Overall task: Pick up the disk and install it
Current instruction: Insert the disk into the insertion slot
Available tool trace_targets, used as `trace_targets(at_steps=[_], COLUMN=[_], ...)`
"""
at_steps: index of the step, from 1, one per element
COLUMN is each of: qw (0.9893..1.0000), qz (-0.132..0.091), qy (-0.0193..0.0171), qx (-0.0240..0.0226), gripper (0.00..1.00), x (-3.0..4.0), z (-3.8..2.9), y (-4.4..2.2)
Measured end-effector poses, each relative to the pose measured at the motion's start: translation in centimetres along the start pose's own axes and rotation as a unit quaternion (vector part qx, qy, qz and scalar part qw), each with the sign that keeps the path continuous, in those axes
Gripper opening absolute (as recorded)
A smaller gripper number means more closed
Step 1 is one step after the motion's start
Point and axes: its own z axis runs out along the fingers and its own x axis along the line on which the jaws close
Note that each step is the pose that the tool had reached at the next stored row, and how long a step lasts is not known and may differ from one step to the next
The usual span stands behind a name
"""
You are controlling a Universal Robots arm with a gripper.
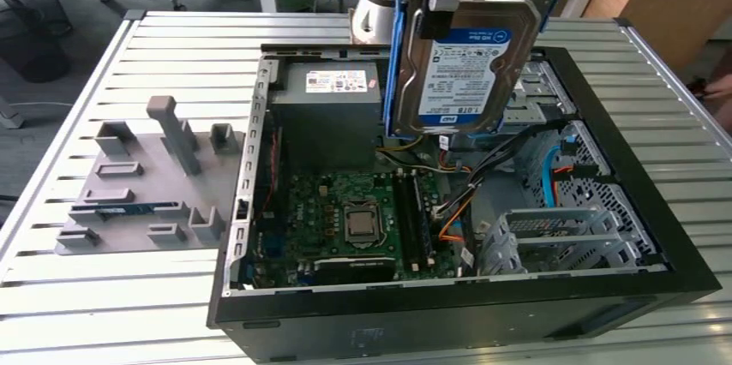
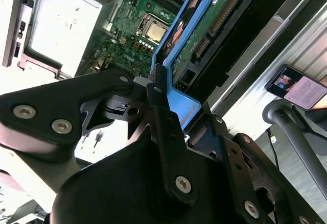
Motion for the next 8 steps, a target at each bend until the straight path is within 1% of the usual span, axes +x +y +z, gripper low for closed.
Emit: trace_targets(at_steps=[2,5,6,8], qw=[1.0,1.0,1.0,1.0], qz=[0.0,0.0,0.0,0.0], qy=[0.0,0.0,0.0,0.0001], qx=[0.0,0.0,0.0,-0.0001], gripper=[0.36,0.36,0.36,0.36], x=[0.48,0.71,0.74,0.74], z=[0.02,0.07,0.07,0.07], y=[-0.01,-0.05,-0.13,-0.67])
